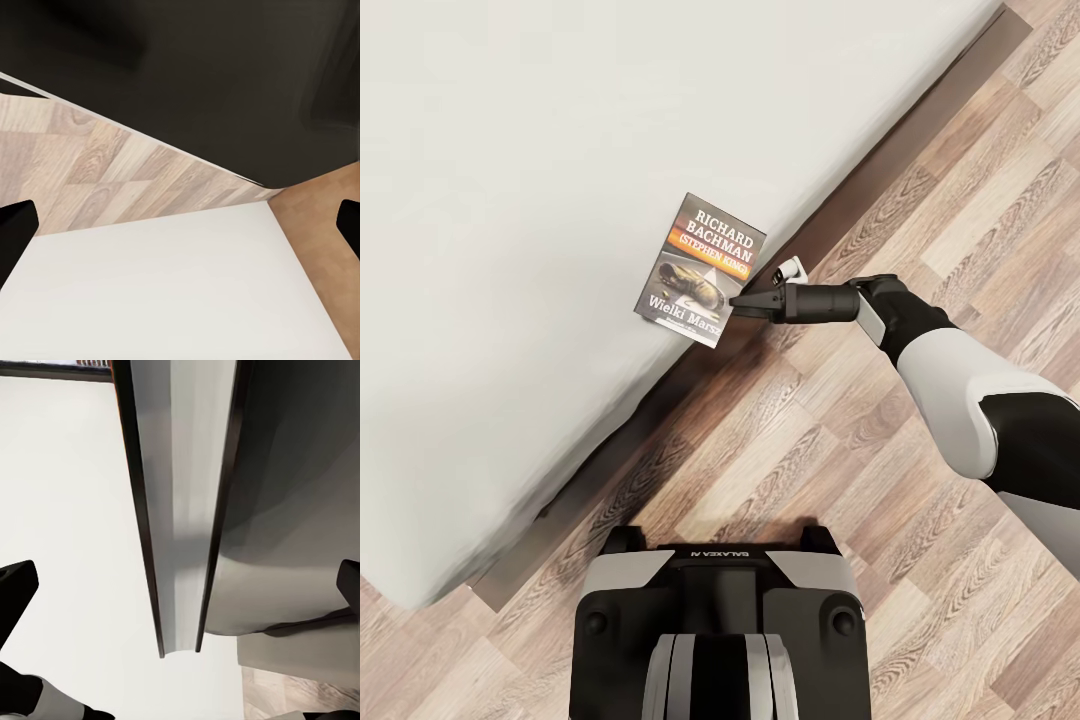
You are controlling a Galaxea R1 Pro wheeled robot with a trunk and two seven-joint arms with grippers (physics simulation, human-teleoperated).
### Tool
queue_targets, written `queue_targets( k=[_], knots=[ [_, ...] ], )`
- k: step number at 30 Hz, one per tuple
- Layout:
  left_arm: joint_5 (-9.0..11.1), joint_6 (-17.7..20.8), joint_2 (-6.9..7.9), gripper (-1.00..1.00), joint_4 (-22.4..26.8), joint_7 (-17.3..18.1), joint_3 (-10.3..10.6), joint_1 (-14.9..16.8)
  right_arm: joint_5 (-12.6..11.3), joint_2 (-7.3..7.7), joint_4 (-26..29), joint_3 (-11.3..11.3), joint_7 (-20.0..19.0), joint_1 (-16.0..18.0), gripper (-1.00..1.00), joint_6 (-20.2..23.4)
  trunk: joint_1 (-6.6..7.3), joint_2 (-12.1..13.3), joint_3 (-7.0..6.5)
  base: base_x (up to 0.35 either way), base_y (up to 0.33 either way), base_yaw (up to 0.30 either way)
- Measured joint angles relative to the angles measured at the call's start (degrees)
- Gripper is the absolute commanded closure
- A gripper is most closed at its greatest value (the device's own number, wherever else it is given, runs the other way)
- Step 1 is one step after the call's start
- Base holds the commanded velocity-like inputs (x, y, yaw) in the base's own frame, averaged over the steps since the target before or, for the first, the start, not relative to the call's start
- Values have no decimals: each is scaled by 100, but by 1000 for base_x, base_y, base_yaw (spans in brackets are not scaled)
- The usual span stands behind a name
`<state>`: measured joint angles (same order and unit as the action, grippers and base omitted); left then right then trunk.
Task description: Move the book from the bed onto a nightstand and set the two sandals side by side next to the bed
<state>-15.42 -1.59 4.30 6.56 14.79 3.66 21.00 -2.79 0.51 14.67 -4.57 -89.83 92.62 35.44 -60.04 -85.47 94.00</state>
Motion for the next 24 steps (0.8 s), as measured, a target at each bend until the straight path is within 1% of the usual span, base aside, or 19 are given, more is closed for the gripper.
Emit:
queue_targets(
  k=[6,14,24],
  knots=[
    [3,1,-1,-100,0,0,2,0,0,-2,6,0,0,0,-100,0,0,0,0,0,0,0],
    [-3,0,-2,-100,0,0,2,0,0,-52,16,-9,-2,0,-100,6,0,0,0,0,0,0],
    [1,0,-2,-100,0,0,2,0,1,-74,20,-11,-2,0,-100,7,0,0,0,0,0,0]
  ],
)
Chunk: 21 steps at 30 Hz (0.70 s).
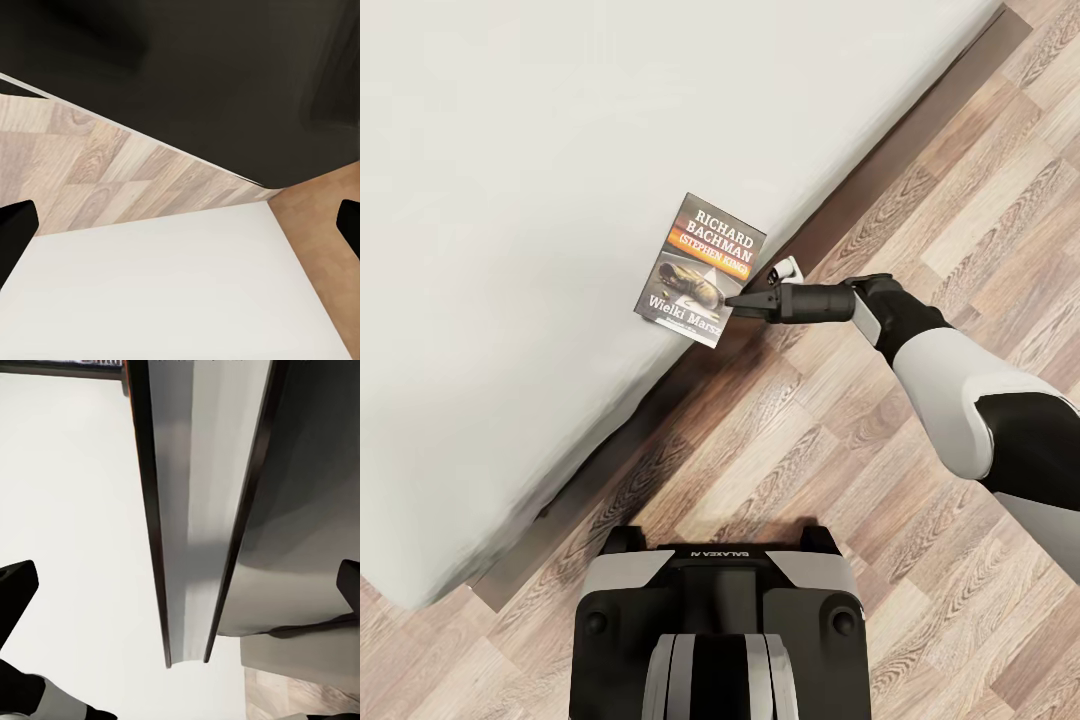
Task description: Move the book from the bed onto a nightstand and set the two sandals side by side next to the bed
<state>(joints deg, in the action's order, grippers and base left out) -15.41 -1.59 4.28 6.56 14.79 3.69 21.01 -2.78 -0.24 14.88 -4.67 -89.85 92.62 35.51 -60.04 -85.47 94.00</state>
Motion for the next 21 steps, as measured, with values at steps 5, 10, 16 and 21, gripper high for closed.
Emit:
queue_targets(
  k=[5,10,16,21],
  knots=[
    [2,1,0,-100,0,0,0,0,-1,2,2,3,0,0,-100,0,0,0,0,0,0,0],
    [3,0,0,-100,0,0,0,0,0,2,2,4,0,0,-100,1,0,0,0,0,0,0],
    [3,0,0,-100,0,0,1,0,2,3,1,4,0,0,-100,-1,0,0,0,0,0,0],
    [3,0,0,-100,0,0,1,0,2,3,3,4,0,0,-100,-2,0,0,0,0,0,0]
  ],
)
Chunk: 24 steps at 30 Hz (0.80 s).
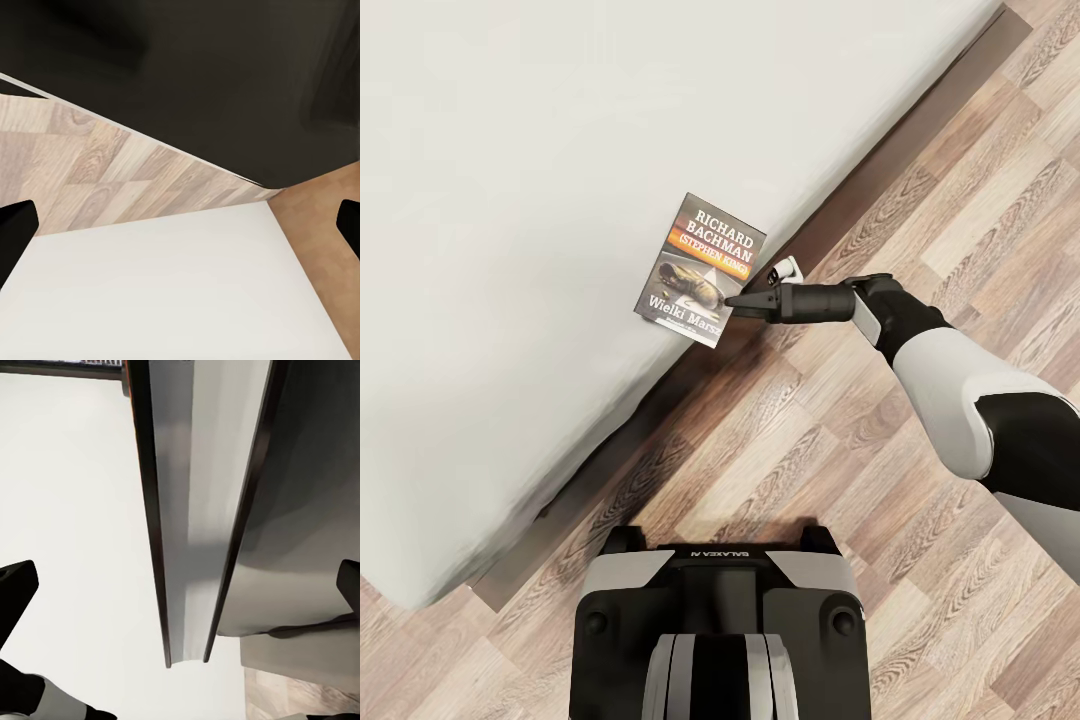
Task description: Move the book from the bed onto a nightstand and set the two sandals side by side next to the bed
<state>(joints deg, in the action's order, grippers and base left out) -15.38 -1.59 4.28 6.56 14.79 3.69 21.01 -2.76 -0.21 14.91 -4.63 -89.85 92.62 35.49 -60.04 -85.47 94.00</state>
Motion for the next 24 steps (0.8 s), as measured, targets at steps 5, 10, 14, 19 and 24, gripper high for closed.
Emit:
queue_targets(
  k=[5,10,14,19,24],
  knots=[
    [0,0,0,-100,0,0,0,0,1,-4,1,0,0,0,-100,1,0,0,0,0,0,0],
    [0,0,0,-100,0,0,0,0,2,-7,1,0,0,0,100,-3,0,0,0,0,0,0],
    [0,0,0,-100,0,0,0,0,7,-8,-3,-1,5,0,100,-5,0,0,0,0,0,0],
    [0,0,0,-100,0,0,0,0,0,-6,-6,3,-1,0,100,-20,0,0,0,0,0,0],
    [0,0,0,-100,0,0,0,0,0,-6,-7,5,-1,0,100,-20,0,0,0,0,0,0]
  ],
)
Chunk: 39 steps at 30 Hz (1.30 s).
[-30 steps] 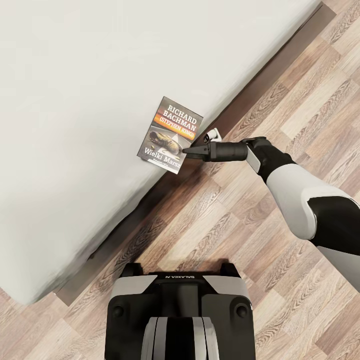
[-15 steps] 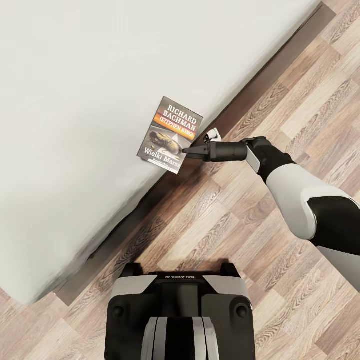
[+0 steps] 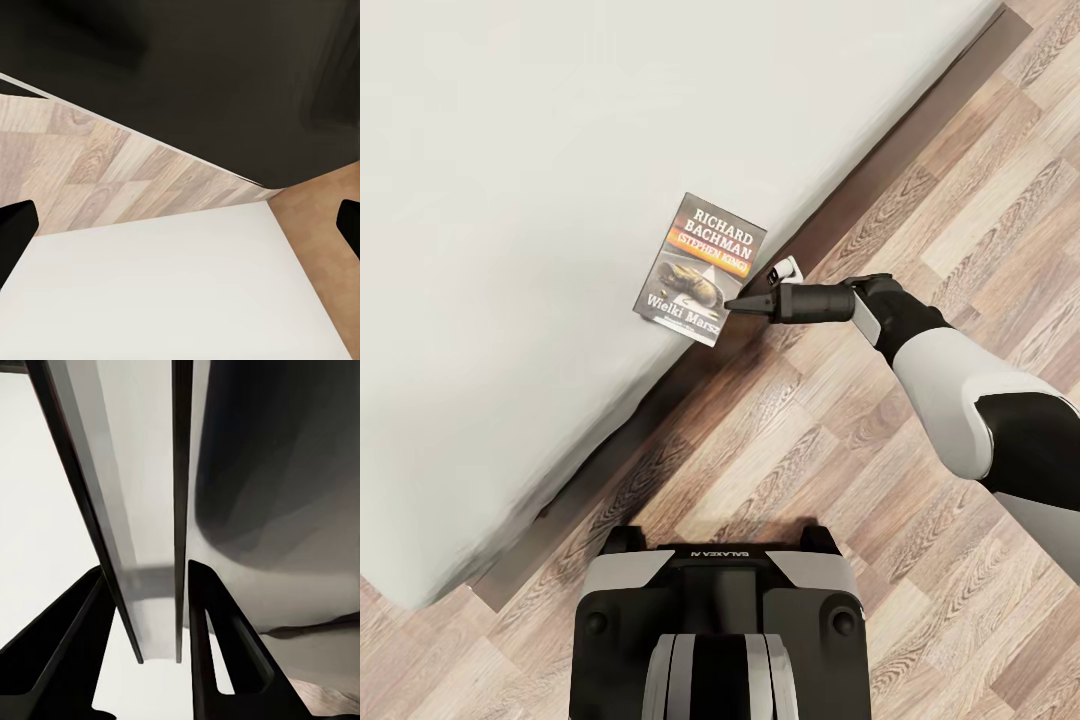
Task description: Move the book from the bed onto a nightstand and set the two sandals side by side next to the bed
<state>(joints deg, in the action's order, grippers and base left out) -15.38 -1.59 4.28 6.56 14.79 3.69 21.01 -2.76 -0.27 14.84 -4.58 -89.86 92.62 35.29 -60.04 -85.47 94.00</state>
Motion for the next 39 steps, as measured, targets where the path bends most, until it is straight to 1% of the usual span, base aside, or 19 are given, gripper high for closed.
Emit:
queue_targets(
  k=[28,39],
  knots=[
    [-13,0,-3,-100,0,8,6,0,-10,12,9,0,0,-3,100,10,0,0,0,0,0,0],
    [-10,0,-23,-100,3,7,8,0,3,11,8,-10,0,-7,100,15,241,440,-197,0,0,0]
  ],
)
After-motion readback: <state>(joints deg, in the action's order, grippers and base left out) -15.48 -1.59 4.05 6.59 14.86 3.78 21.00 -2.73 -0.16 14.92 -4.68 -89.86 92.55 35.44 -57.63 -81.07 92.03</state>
